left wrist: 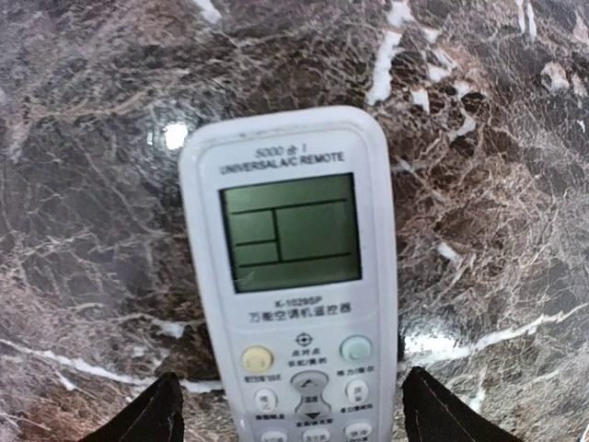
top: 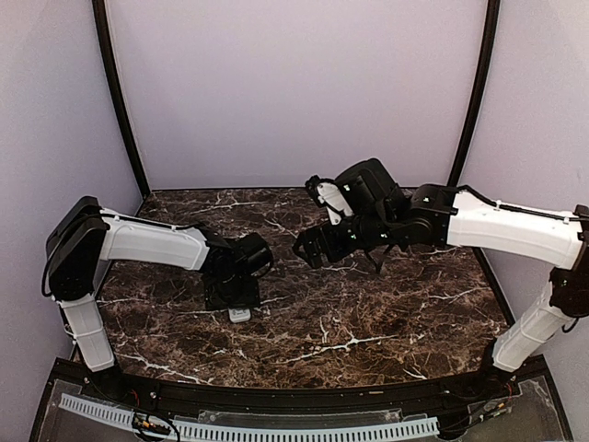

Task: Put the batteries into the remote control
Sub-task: Place the remote control at the center of the board, then reset both arms

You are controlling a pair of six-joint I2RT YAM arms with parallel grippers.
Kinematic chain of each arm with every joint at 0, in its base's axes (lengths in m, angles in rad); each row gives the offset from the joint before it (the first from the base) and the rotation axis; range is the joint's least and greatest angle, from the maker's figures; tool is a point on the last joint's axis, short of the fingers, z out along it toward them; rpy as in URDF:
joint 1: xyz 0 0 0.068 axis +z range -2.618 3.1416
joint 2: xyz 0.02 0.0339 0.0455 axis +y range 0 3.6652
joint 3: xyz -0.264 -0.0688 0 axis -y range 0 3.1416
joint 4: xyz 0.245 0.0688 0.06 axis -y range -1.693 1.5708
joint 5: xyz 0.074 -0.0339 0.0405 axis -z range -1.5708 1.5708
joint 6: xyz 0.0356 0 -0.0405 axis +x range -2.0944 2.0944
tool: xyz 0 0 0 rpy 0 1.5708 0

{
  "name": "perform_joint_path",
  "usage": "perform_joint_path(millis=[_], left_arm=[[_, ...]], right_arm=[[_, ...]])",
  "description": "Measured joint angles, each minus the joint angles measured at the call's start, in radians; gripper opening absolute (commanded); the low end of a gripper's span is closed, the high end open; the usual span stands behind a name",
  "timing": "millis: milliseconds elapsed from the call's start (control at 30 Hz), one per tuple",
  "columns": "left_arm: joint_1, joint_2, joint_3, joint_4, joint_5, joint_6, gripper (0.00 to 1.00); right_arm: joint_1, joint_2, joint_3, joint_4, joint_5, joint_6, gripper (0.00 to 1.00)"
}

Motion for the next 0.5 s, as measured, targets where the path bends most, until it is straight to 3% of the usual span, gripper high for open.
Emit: perform_joint_path(millis=[133,300,500], left_arm=[[0.0,-0.088,0.0,-0.031,-0.072,0.026,0.87],[0.008,-0.395,-0.049,0.011,-0.261,0.076,0.95],[0.178,-0.794,-0.231,0.181,-0.408,0.2,0.98]], right_arm=[[-0.082,-0.048,-0.075,0.01,-0.002,0.018,0.99],[-0.347,-0.226,-0.293,0.091,-0.052,0.062,0.99],[-0.666,-0.469,-0.56,0.206,-0.158,0.093,0.99]])
